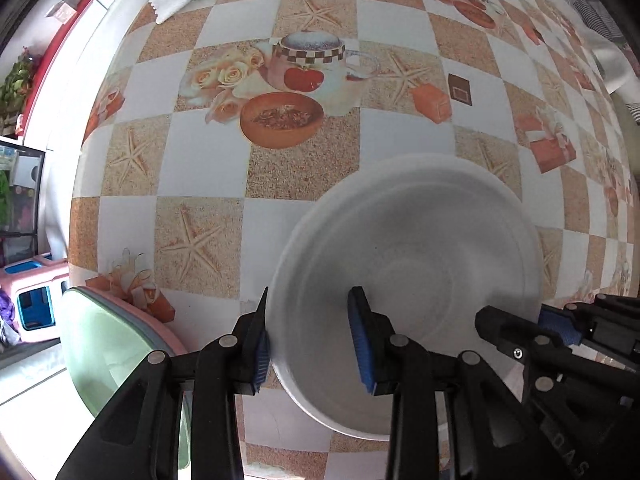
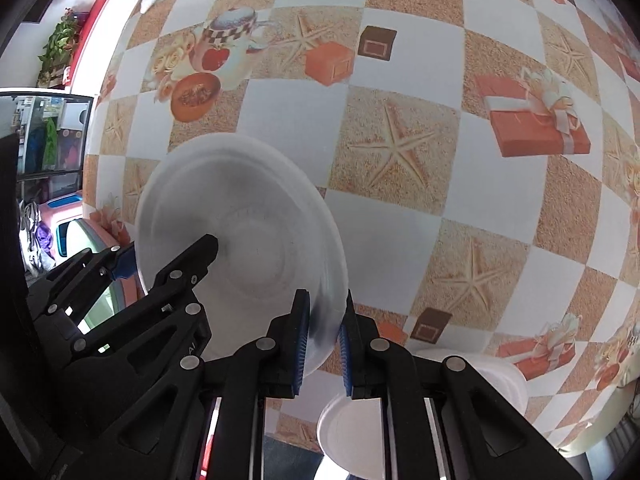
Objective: Organize plates and bowls
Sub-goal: 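Close both grippers on the rim of the white paper plate, then carry the plate with both grippers and lower it onto the white plates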
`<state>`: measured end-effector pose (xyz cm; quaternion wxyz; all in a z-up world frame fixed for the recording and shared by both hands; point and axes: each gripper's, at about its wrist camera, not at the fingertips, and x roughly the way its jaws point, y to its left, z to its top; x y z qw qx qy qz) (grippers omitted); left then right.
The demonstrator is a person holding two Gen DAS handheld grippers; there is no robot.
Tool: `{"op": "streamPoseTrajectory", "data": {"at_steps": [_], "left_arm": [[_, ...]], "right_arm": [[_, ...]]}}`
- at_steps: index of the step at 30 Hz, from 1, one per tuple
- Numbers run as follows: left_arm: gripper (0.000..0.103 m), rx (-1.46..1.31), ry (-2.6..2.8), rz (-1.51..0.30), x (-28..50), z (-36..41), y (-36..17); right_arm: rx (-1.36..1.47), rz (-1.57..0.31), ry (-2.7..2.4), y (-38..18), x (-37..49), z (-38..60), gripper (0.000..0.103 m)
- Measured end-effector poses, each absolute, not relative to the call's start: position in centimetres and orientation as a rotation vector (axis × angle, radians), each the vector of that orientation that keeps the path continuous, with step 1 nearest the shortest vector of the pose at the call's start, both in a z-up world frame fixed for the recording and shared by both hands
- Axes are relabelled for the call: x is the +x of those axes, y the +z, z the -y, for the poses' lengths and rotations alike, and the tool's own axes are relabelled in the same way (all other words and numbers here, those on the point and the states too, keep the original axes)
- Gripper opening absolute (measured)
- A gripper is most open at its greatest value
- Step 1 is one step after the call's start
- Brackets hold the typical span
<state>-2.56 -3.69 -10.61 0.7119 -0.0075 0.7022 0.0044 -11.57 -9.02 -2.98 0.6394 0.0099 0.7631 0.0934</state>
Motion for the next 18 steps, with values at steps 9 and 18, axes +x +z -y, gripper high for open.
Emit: {"op": "streamPoseTrajectory", "data": {"at_steps": [9,18], "left_arm": [[0.037,0.014,-0.024,-1.496,-4.3,5.7,-6.2],[0.037,0.118,-0.183,-1.496,-5.2,12.4,-4.0]], "right_arm": [[0.015,-1.681,0.234,1.1,-13.2,10.6,0.016],[0.082,-1.675,0.140,3.4,-16.4,16.0,0.017]]}}
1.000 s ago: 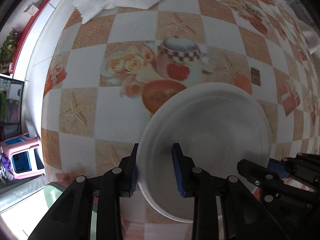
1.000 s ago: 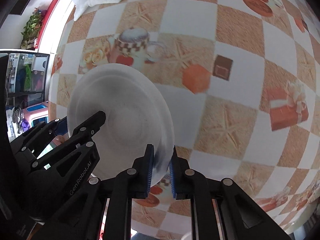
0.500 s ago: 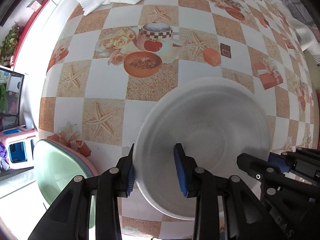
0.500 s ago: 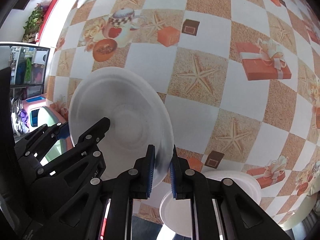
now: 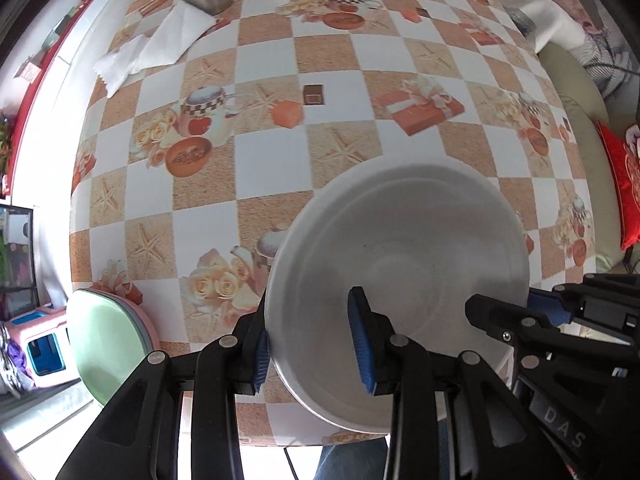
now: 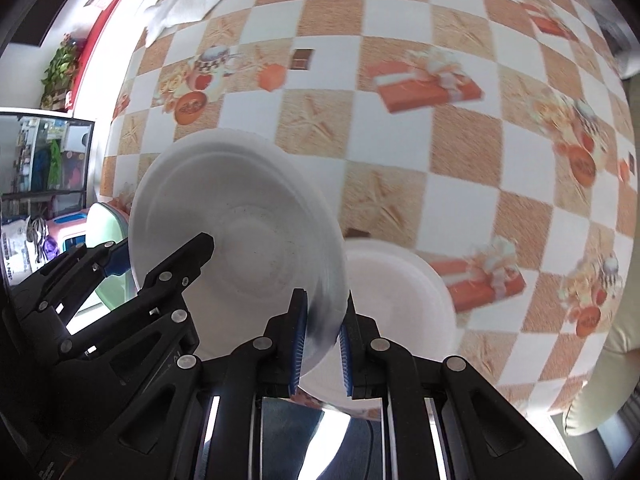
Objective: Organize plates and bowls
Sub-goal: 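Carry the plate with both grippers and lower it onto the white plates, then open both grippers and withdraw from the white plate stack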
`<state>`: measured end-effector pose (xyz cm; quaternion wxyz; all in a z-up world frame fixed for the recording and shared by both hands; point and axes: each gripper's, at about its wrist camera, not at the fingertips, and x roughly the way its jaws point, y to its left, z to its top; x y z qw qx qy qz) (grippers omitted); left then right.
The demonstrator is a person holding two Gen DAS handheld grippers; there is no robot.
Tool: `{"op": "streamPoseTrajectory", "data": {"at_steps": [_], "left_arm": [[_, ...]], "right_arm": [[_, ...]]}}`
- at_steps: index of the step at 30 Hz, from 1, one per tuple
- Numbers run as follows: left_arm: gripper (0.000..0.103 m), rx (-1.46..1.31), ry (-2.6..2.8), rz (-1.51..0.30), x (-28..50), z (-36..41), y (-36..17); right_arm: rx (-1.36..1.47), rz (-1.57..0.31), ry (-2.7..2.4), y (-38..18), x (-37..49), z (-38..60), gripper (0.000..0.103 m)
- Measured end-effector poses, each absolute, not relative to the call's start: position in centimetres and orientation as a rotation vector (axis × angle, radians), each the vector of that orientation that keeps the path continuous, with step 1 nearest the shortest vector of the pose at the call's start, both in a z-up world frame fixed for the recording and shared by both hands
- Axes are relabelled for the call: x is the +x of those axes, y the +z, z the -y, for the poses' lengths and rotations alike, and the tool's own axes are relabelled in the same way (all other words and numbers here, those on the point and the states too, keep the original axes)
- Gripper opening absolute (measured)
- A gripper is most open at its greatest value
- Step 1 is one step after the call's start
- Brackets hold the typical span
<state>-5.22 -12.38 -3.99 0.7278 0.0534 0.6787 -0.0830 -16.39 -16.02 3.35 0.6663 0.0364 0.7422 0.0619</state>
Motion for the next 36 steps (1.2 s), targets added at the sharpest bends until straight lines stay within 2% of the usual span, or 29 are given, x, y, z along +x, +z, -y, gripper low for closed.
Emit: {"op": "streamPoseTrajectory", "data": {"at_steps": [14,17,20,22,28,30,31,32,36], "left_arm": [[0.039,0.241,-0.320,-1.574,-7.4,17.8,-6.8],[0.042,0.245,-0.329,-1.585,-7.6,18.0,-7.1],[0.056,0.260,-0.314,-1.585,-7.7,17.9,-7.2],[0.071,0.263,-0.302,-1.576,-7.8,17.7,-7.2],[0.079,0.260,-0.284,-1.569,-8.0,16.4,-6.5],[0.080,0.256,-0.275,-1.570,-8.1,16.1,-6.4],[0.082,0.254,-0.272,-1.576,-8.2,15.9,-6.4],[0.082,0.251,-0.270,-1.580,-8.2,15.9,-6.3],[0.091,0.223,-0.281,-1.564,-8.3,15.7,-6.1]], "right_arm": [[0.148,-1.713,0.007,2.2,-20.5,21.2,0.017],[0.138,-1.710,-0.003,2.0,-20.7,21.6,0.017],[0.132,-1.712,-0.008,1.6,-20.6,21.3,0.017],[0.131,-1.715,-0.015,1.7,-20.8,21.7,0.017],[0.148,-1.717,-0.035,1.6,-20.9,22.3,0.017],[0.151,-1.714,-0.042,1.7,-20.8,22.5,0.038],[0.153,-1.704,-0.046,1.8,-20.8,22.7,0.068],[0.157,-1.690,-0.048,2.1,-20.8,22.9,0.080],[0.145,-1.659,-0.056,2.9,-20.8,23.2,0.080]]}}
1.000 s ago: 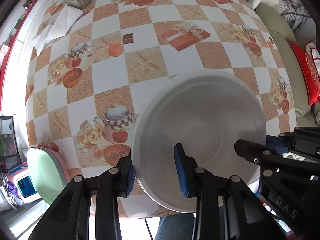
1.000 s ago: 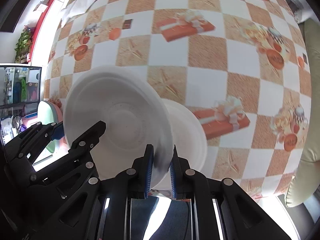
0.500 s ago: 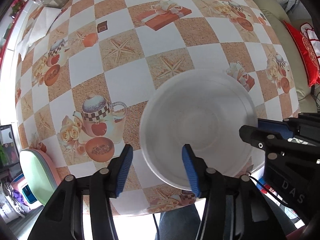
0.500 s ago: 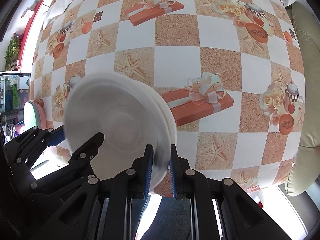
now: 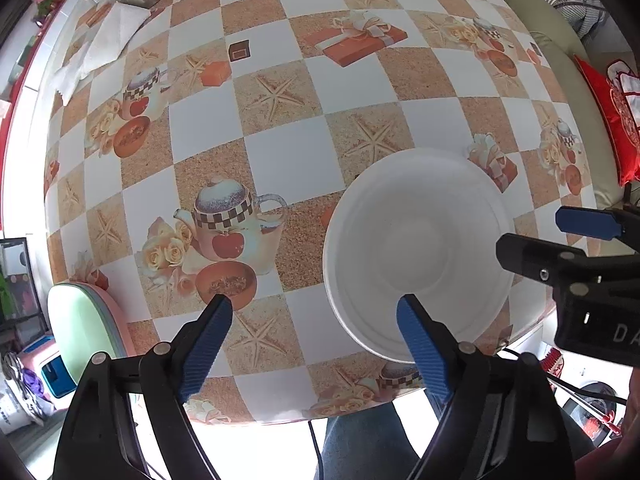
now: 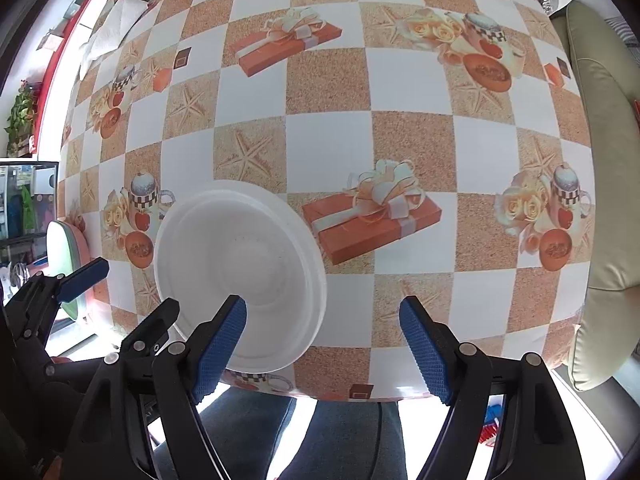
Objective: Organize plates and bowls
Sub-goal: 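Open both grippers and withdraw from the white plate stack, then move both grippers to the rim of the white paper plate stack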
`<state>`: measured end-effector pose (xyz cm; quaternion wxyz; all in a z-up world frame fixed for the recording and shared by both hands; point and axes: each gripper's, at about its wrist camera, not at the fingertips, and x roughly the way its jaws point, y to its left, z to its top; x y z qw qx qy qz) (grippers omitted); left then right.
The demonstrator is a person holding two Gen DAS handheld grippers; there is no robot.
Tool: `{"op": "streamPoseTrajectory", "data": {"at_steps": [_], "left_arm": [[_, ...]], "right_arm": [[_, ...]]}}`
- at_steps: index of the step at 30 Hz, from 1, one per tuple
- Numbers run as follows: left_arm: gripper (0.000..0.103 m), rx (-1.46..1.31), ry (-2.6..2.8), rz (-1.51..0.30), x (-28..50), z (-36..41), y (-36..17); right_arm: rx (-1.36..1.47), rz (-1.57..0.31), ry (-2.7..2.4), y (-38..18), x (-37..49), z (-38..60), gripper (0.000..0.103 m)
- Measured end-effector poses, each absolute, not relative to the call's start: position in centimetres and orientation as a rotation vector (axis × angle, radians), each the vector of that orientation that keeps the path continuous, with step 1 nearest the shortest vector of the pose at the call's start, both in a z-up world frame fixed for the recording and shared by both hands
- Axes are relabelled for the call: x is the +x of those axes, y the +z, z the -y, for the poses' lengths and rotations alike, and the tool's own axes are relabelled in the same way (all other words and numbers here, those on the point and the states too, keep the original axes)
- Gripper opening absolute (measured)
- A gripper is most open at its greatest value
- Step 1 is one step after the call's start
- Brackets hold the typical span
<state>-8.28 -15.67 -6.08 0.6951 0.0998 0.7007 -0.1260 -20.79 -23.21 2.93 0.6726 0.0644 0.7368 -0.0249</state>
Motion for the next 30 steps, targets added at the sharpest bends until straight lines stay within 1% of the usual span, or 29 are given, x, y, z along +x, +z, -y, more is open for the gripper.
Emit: {"op": "streamPoseTrajectory", "data": {"at_steps": [2,3,4,5,6,13,30], "left_arm": [[0.103,0.219,-0.276,-1.554,-8.2,15.5,-5.9],[0.103,0.220,-0.271,-1.548,-8.2,15.4,-5.8],[0.103,0.224,-0.269,-1.546,-8.2,15.4,-5.8],[0.103,0.227,-0.267,-1.550,-8.2,15.4,-5.9],[0.103,0.226,-0.265,-1.557,-8.1,15.4,-6.0],[0.103,0.216,-0.261,-1.594,-8.4,14.7,-6.7],[0.103,0.207,-0.236,-1.603,-8.5,14.4,-7.0]], "right_arm": [[0.162,-1.658,-0.053,3.0,-20.8,23.4,0.080],[0.172,-1.657,-0.051,3.0,-20.8,23.5,0.080],[0.177,-1.655,-0.048,3.1,-20.8,23.6,0.087],[0.179,-1.652,-0.047,3.1,-20.8,23.5,0.102],[0.181,-1.645,-0.044,3.2,-20.9,23.6,0.103],[0.156,-1.644,-0.048,3.1,-20.9,23.0,0.103],[0.128,-1.696,-0.045,2.3,-21.2,22.5,0.103]]}}
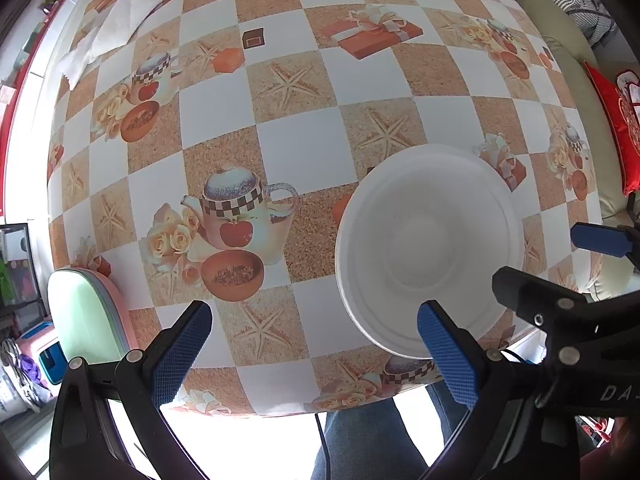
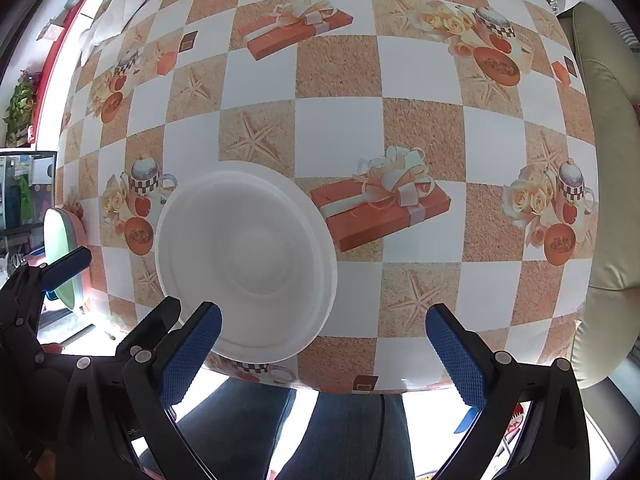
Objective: Organize plates and bowls
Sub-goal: 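Move both grippers to the rim of the white paper plate stack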
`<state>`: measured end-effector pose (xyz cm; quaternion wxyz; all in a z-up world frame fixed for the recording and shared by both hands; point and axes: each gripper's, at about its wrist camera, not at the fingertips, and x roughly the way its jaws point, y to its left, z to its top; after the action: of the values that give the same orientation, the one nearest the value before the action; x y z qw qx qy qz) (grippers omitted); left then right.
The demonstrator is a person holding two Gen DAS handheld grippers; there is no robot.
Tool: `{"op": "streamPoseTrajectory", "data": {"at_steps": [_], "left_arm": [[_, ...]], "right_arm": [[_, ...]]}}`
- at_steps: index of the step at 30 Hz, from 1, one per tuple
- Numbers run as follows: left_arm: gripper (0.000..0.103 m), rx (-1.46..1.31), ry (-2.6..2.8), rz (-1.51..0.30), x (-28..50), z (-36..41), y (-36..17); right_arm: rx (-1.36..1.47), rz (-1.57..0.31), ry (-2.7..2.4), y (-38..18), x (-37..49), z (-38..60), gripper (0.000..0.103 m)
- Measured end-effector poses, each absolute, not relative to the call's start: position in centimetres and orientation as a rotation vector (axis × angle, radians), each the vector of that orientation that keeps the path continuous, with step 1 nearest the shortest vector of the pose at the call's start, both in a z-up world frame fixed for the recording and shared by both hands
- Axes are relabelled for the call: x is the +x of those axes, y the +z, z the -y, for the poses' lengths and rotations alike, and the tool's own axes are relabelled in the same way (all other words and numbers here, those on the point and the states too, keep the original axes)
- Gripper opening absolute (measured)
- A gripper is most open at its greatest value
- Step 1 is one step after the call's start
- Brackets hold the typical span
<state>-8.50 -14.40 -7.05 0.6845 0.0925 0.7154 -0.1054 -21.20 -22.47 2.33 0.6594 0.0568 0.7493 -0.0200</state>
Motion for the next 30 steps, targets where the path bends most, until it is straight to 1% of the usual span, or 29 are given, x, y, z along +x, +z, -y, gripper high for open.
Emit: {"op": "streamPoseTrajectory", "data": {"at_steps": [30], "left_arm": [[0.103,0.186,-0.197,-1.666,-8.5,13.1,-10.2]], "right_arm": [[0.167,-1.745,-0.094,0.6,-21.2,23.7,0.103]]}}
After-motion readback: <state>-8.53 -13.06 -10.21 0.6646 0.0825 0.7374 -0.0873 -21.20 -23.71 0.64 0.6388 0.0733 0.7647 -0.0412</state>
